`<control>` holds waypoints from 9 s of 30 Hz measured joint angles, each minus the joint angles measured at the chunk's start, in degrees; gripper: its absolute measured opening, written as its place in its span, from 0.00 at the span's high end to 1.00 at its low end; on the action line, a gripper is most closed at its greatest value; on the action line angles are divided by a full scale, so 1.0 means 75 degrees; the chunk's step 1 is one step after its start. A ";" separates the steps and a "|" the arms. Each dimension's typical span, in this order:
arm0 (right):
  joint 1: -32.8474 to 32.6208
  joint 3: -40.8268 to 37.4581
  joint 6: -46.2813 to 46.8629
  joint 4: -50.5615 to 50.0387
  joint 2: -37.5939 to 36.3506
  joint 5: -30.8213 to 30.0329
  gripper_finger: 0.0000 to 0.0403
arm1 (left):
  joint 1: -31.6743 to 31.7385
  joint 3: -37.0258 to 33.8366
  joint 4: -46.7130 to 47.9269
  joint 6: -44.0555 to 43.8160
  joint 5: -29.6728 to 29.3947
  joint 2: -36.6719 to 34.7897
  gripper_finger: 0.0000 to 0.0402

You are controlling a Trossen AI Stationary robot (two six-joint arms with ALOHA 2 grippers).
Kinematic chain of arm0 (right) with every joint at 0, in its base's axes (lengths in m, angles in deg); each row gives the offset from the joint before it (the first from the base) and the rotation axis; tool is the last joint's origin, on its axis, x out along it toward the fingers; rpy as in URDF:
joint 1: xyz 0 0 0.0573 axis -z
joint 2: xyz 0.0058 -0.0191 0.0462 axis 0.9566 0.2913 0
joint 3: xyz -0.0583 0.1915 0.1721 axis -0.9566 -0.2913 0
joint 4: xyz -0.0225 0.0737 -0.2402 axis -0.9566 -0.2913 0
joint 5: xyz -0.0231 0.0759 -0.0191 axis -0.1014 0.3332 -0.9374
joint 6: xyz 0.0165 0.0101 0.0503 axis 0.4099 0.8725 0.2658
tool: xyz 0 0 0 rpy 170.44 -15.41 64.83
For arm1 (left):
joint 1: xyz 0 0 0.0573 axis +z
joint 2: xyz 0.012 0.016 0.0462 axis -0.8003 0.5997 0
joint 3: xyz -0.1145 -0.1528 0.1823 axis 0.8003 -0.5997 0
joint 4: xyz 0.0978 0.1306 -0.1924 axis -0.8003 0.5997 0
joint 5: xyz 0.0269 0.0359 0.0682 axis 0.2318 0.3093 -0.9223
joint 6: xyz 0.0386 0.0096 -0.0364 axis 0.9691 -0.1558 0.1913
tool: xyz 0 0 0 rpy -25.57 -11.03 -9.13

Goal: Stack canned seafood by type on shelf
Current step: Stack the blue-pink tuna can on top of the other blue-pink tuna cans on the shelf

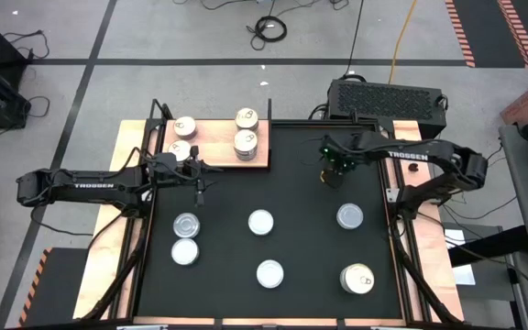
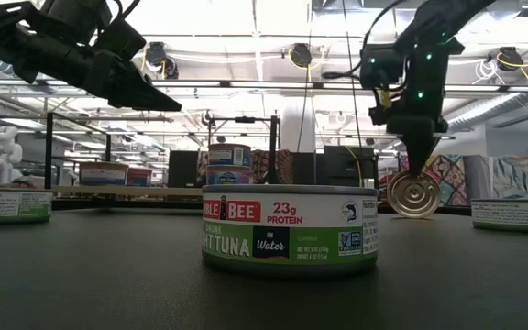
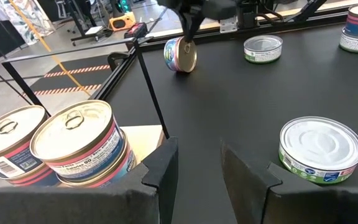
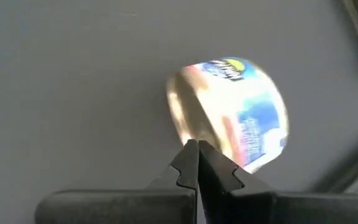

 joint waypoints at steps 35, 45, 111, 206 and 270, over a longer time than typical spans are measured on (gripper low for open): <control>0.0087 0.0017 -0.0854 0.0754 0.0785 -0.1655 0.65 | 0.0008 0.0000 0.0003 0.0046 0.0000 0.0000 0.69; 0.0082 0.0017 -0.0831 0.0941 0.1872 -0.2215 0.42 | 0.0008 -0.0001 0.0006 0.0046 0.0000 0.0000 0.69; -0.0648 0.0682 0.1862 -0.0951 0.0609 -0.3117 1.00 | -0.0172 0.0000 -0.0194 -0.0013 0.0003 0.0003 0.69; -0.2562 0.0624 0.3260 0.3628 0.2260 0.0397 1.00 | -0.1994 0.6027 0.1552 0.3503 -0.1446 0.8440 0.69; -0.3783 -0.2763 0.4265 0.4567 -0.1872 -0.1395 1.00 | -0.2545 0.6082 0.4743 0.2542 -0.2415 0.5403 1.00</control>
